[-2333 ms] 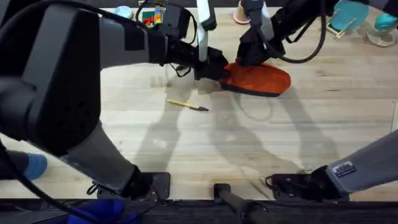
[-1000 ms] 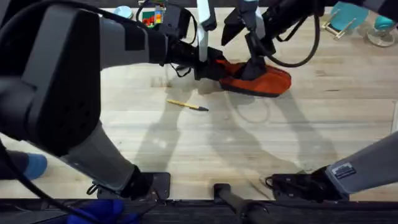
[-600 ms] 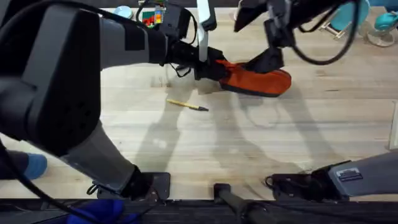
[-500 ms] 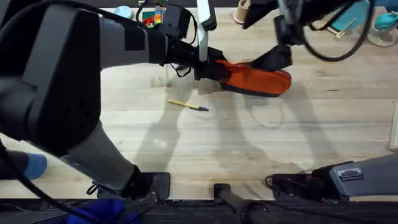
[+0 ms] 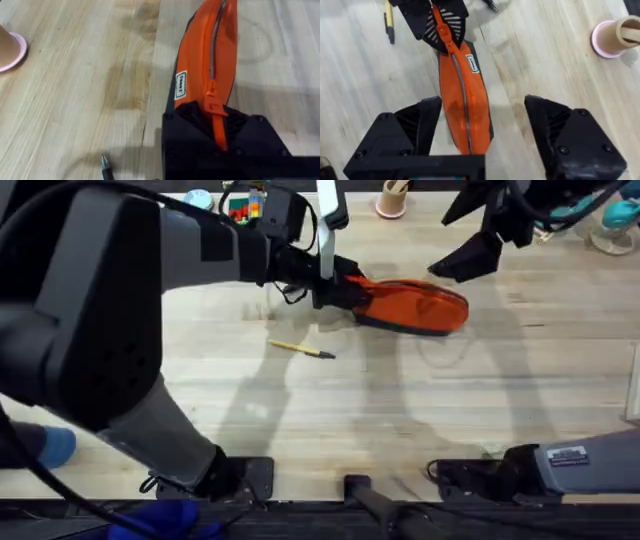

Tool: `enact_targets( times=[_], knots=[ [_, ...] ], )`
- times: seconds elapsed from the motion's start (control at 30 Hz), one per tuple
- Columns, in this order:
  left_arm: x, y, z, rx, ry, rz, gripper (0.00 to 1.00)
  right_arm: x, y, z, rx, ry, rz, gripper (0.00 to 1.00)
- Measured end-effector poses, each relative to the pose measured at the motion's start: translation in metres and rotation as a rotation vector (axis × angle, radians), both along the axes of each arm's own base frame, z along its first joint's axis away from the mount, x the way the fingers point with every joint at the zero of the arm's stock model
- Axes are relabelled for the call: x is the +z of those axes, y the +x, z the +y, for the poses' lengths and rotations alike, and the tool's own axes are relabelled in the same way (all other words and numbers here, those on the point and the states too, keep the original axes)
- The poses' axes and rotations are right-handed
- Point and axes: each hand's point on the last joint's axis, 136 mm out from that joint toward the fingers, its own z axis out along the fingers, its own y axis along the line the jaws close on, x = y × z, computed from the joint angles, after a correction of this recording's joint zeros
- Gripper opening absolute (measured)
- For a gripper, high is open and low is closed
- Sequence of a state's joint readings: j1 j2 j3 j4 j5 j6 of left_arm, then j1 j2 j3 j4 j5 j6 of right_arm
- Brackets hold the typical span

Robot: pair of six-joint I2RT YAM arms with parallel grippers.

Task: Unzip the bag, pick up the pens from the table one at a time and place them inside, then zip the bag closed.

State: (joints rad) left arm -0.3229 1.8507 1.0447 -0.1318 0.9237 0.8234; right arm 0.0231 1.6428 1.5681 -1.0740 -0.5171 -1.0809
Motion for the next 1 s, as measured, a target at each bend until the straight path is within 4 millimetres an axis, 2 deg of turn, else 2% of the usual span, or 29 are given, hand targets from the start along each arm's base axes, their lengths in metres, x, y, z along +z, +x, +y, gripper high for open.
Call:
enact_targets(
  times=[0.23, 0.27, 0.3, 0.33, 0.47, 0.5, 0.8, 1.0],
  knots=[
    [0.0, 0.0, 0.0, 0.0, 0.0, 0.0, 0.045, 0.0, 0.0, 0.0, -0.034, 0.011, 0.023, 0.997],
    [0.0, 0.0, 0.0, 0.0, 0.0, 0.0, 0.091, 0.0, 0.0, 0.0, -0.035, 0.012, 0.024, 0.997],
    [0.0, 0.0, 0.0, -0.001, 0.0, -0.001, 0.169, 0.0, 0.0, 0.0, -0.036, 0.012, 0.025, 0.997],
    [0.0, 0.0, 0.0, 0.0, 0.0, -0.002, 0.307, 0.0, 0.0, 0.0, -0.037, 0.012, 0.025, 0.997],
    [0.0, 0.0, 0.0, 0.0, 0.0, -0.002, 0.918, 0.0, 0.0, 0.0, -0.042, 0.014, 0.029, 0.996],
    [0.0, 0.0, 0.0, 0.0, 0.0, -0.001, 0.975, 0.0, 0.0, 0.0, -0.043, 0.014, 0.029, 0.997],
    [0.0, 0.001, 0.002, 0.014, -0.001, 0.015, 0.992, 0.0, 0.0, 0.0, -0.045, 0.015, 0.032, 0.995],
    [-0.005, 0.006, 0.021, 0.071, 0.013, 0.078, 0.994, 0.0, 0.0, 0.0, -0.045, 0.015, 0.032, 0.997]
  ],
)
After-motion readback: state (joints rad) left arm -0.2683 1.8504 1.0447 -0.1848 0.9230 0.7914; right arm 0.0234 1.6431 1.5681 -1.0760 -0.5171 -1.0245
